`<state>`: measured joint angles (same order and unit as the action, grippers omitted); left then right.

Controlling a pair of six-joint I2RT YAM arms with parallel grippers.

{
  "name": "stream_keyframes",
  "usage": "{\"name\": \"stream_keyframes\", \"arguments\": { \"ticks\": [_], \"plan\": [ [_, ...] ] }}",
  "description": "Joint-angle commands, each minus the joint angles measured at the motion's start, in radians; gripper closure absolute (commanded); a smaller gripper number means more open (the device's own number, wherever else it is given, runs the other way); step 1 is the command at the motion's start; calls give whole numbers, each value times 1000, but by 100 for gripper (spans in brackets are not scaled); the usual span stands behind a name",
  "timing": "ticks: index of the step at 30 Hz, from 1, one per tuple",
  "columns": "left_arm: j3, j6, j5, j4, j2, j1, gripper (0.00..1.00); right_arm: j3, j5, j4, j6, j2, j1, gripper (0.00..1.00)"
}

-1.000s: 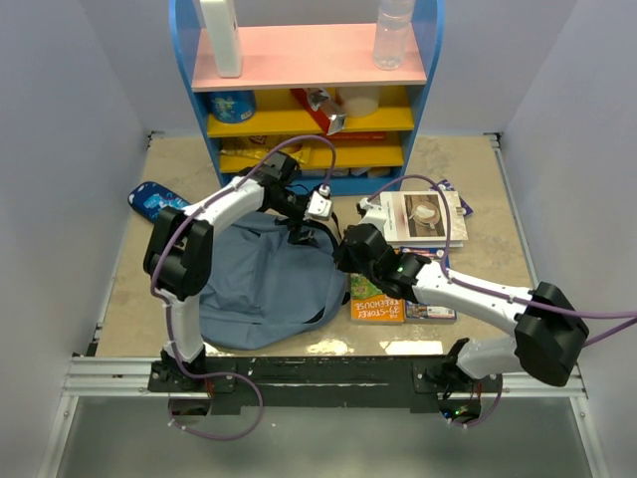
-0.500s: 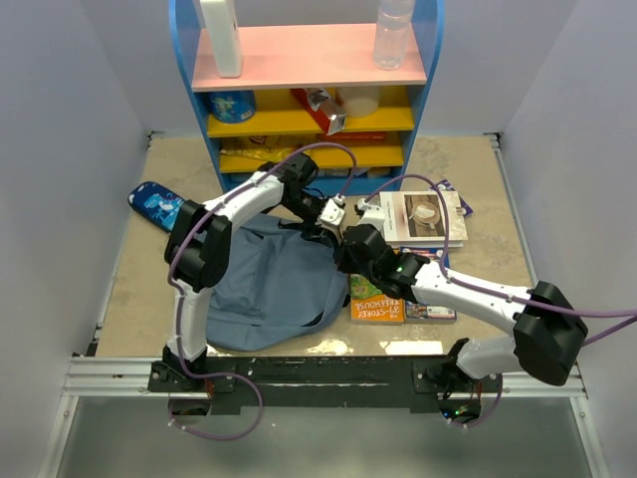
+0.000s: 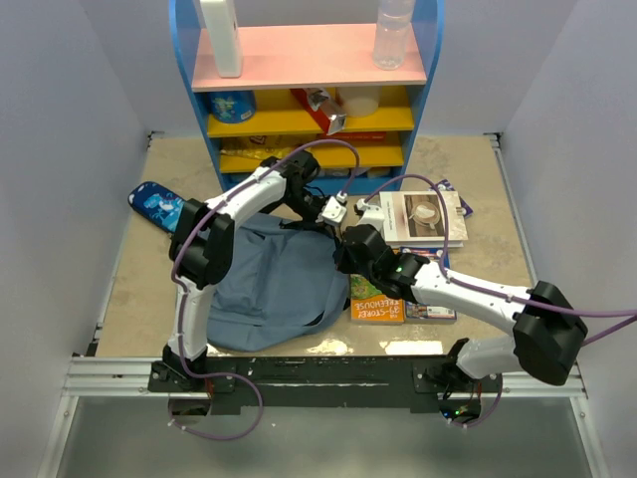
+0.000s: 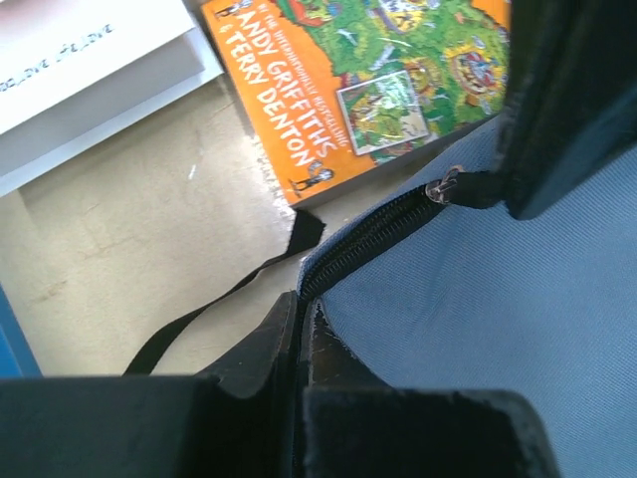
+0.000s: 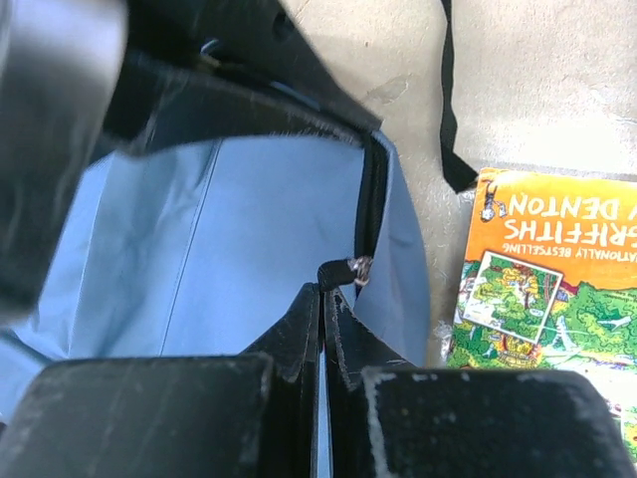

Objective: Pack the student bag
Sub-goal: Unzip the student bag at the center of the board.

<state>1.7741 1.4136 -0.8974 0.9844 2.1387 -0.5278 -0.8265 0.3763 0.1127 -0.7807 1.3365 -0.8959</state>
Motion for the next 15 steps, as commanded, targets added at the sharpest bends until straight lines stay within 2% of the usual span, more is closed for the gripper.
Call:
{"name": "stream_keyframes", "arguments": {
  "ticks": [1, 5, 7, 12, 15],
  "plan": [
    [81, -166, -11, -88, 12, -8, 100, -26, 36, -9, 8, 12, -1, 100],
    [64, -396, 98, -335, -13, -8, 100, -23, 42, 5, 0, 23, -6, 100],
    [68, -500, 121, -384, -16, -8, 100, -25, 47, 16, -6, 29, -12, 100],
    [65, -607, 251, -487, -16, -5, 100, -11, 65, 38, -25, 27, -29, 100],
    [56, -649, 331, -509, -11, 14, 100, 32, 75, 60, -48, -26, -46, 100]
  ]
}}
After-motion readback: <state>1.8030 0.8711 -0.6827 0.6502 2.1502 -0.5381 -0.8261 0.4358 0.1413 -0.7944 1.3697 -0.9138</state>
